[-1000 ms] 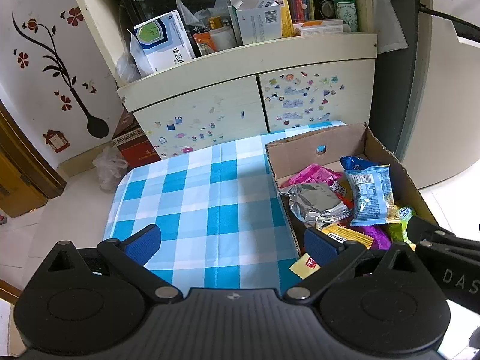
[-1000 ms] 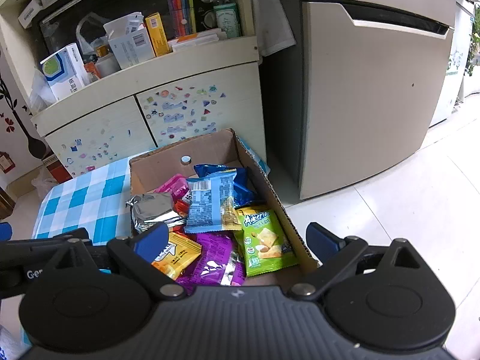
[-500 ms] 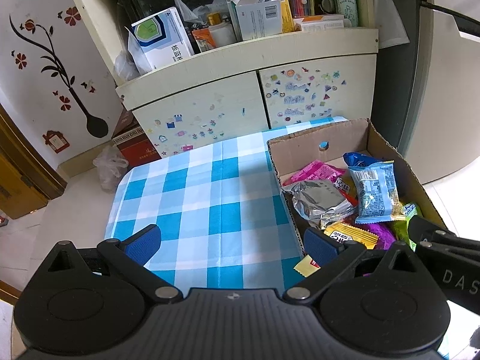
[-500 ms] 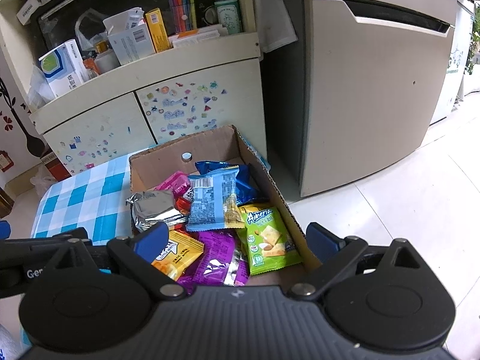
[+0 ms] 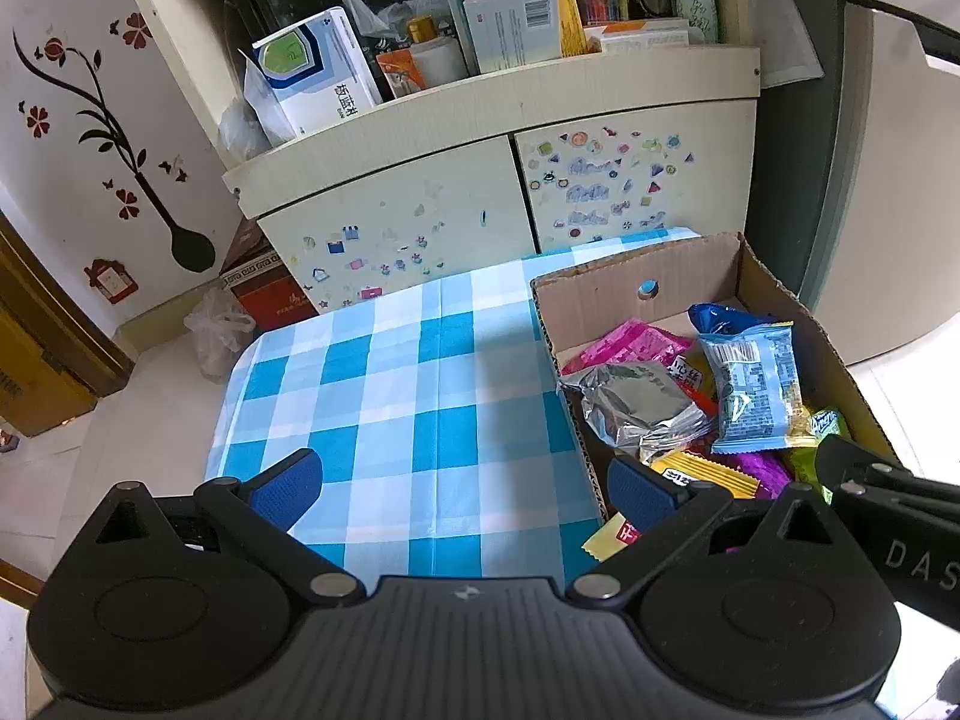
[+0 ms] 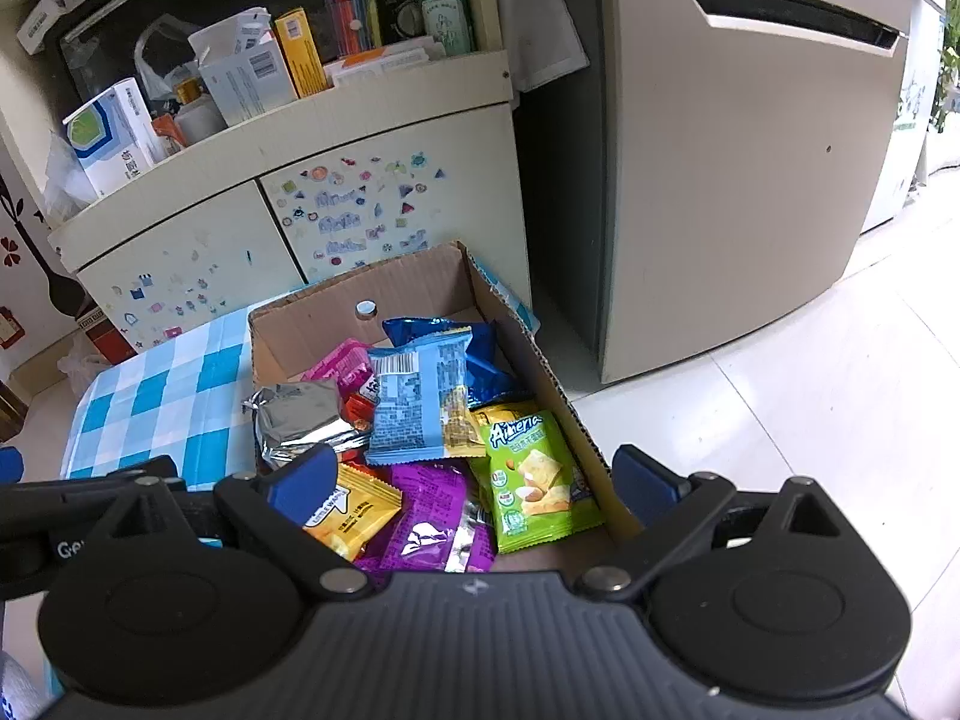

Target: Organize snacks

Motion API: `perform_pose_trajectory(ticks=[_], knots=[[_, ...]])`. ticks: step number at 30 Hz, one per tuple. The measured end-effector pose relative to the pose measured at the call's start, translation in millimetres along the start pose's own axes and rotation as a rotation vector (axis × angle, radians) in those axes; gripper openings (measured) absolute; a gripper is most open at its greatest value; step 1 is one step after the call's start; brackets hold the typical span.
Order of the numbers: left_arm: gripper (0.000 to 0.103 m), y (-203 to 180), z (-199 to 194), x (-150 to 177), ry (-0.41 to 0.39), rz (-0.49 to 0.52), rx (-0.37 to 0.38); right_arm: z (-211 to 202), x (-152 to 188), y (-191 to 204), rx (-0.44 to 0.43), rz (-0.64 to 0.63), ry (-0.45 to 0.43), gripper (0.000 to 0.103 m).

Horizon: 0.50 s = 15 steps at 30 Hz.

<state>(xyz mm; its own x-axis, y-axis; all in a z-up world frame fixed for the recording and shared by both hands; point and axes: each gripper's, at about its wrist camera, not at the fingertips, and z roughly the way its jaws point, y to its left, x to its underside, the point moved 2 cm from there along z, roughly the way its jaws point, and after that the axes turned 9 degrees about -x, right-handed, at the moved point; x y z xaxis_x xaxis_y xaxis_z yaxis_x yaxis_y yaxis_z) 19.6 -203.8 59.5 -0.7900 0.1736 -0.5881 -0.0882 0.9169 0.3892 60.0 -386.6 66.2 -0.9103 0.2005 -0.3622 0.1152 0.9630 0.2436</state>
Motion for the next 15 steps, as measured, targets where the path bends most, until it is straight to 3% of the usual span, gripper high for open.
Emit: perform_pose_trajectory(ticks=[6, 15], knots=[[0.103, -1, 6, 3, 0.032, -0.017, 0.004, 7, -1, -1, -0.022, -0.01, 0.026, 0.098], [0.103, -4, 16, 19, 0.102, -0.066, 0.019, 11, 2, 6, 0.008, -0.176, 0.038, 0.098]])
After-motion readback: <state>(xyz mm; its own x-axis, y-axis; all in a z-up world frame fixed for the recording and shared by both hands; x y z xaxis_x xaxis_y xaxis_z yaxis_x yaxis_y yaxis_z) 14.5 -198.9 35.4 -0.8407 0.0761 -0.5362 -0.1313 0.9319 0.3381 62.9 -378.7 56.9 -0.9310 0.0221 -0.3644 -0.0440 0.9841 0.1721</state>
